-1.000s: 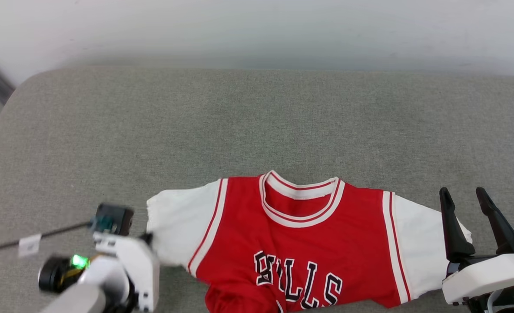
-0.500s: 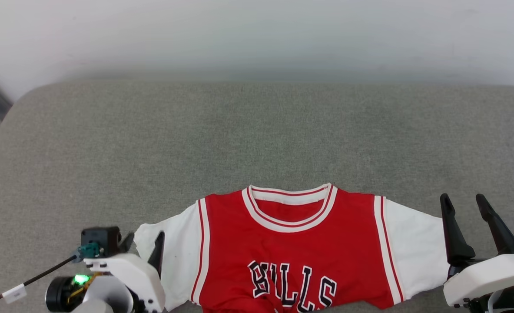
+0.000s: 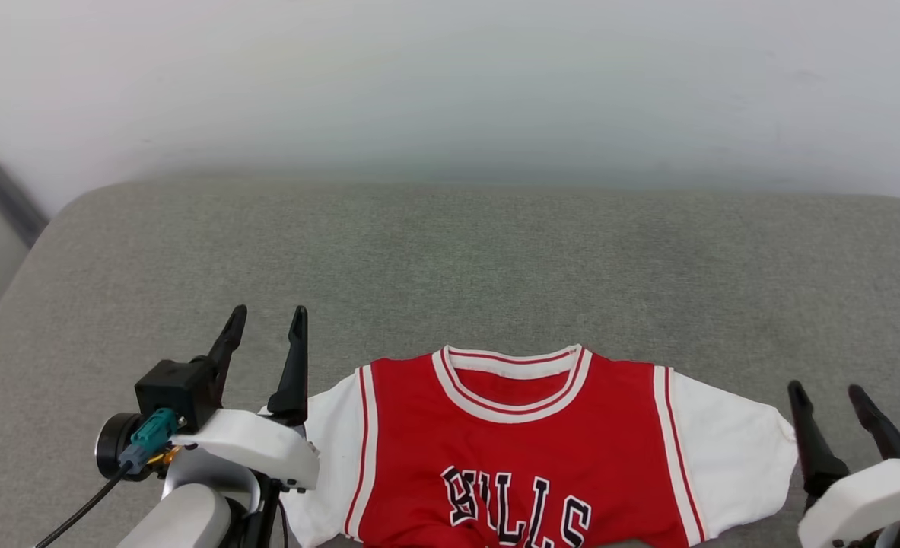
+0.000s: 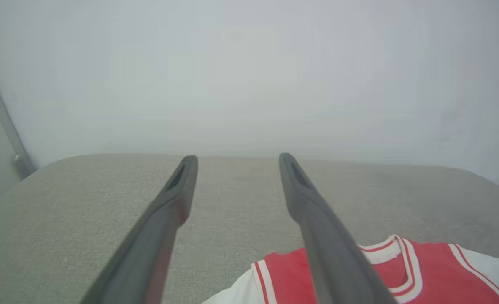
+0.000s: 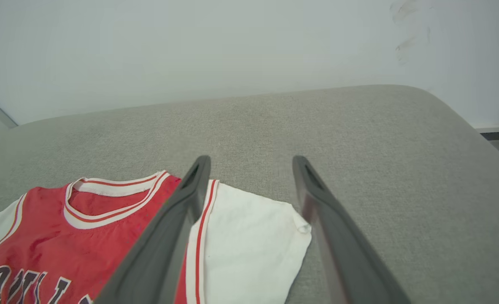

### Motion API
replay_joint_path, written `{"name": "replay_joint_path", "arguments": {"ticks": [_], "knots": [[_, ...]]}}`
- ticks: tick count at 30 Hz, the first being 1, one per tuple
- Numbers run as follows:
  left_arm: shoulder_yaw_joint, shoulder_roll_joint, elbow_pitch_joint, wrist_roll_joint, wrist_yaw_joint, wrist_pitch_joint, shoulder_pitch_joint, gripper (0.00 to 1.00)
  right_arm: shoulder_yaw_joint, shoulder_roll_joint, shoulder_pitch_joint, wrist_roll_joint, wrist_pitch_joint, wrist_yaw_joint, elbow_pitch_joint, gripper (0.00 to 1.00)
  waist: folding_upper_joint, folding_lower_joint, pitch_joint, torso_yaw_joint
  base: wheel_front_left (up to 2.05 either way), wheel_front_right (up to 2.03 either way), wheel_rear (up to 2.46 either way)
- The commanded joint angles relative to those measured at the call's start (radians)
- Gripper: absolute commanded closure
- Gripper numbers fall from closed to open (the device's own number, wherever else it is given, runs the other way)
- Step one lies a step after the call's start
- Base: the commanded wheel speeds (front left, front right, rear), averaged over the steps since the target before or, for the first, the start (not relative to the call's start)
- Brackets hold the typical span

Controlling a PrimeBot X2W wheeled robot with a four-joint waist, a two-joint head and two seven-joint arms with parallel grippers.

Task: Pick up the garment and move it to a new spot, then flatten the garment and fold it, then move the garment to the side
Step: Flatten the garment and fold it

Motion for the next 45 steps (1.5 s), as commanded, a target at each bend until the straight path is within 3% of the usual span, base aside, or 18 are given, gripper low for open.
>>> {"name": "replay_joint_path", "arguments": {"ticks": [1, 6, 15, 22, 30, 31, 32, 41, 45], "knots": [[0.008, -0.006, -0.008, 0.009, -0.003, -0.004, -0.004, 0.0, -0.014, -0.003, 0.008, 0.002, 0.021, 0.0, 0.008, 0.0, -0.0001, 0.0001, 0.001, 0.009, 0.0, 0.0, 0.0], [0.034, -0.025, -0.034, 0.042, -0.022, -0.009, 0.007, 0.0, -0.086, -0.058, -0.002, 0.054, 0.161, 0.0, 0.061, 0.0, -0.0001, 0.0001, 0.022, 0.036, 0.0, 0.0, 0.0], [0.067, -0.072, -0.066, 0.109, -0.055, -0.009, -0.022, 0.0, -0.166, -0.168, -0.073, 0.162, 0.594, 0.0, 0.151, 0.0, -0.0001, 0.0001, 0.131, 0.103, 0.0, 0.0, 0.0], [0.103, -0.115, -0.055, 0.144, -0.085, -0.008, -0.04, 0.0, -0.131, -0.199, -0.174, 0.181, 0.682, 0.0, 0.187, 0.0, -0.0001, 0.0001, 0.223, 0.126, 0.0, 0.0, 0.0], [0.137, -0.137, -0.019, 0.168, -0.128, -0.008, -0.041, 0.0, -0.079, -0.168, -0.178, 0.197, 0.739, 0.0, 0.309, 0.0, -0.0001, 0.0001, 0.246, 0.127, 0.0, 0.0, 0.0], [0.138, -0.136, -0.012, 0.166, -0.133, -0.008, -0.037, 0.0, -0.073, -0.157, -0.171, 0.208, 0.748, 0.0, 0.319, 0.57, -0.0001, 0.0001, 0.243, 0.123, 0.0, 0.0, 0.0], [0.142, -0.136, -0.007, 0.164, -0.137, -0.008, -0.033, 0.0, -0.065, -0.153, -0.165, 0.211, 0.752, 0.0, 0.325, 1.0, -0.0001, 0.0001, 0.238, 0.119, 0.0, 0.0, 0.0], [0.163, -0.08, 0.046, 0.114, -0.174, 0.06, -0.026, 0.0, -0.034, -0.21, -0.198, 0.196, 0.638, 0.0, 0.27, 1.0, -0.0001, 0.0001, 0.166, 0.068, 0.0, 0.0, 0.0], [0.182, -0.018, 0.077, 0.039, -0.228, 0.176, -0.035, 0.0, -0.016, -0.208, -0.201, 0.183, 0.593, 0.0, 0.232, 1.0, -0.0001, 0.0001, 0.129, 0.037, 0.0, 0.0, 0.0]]}}
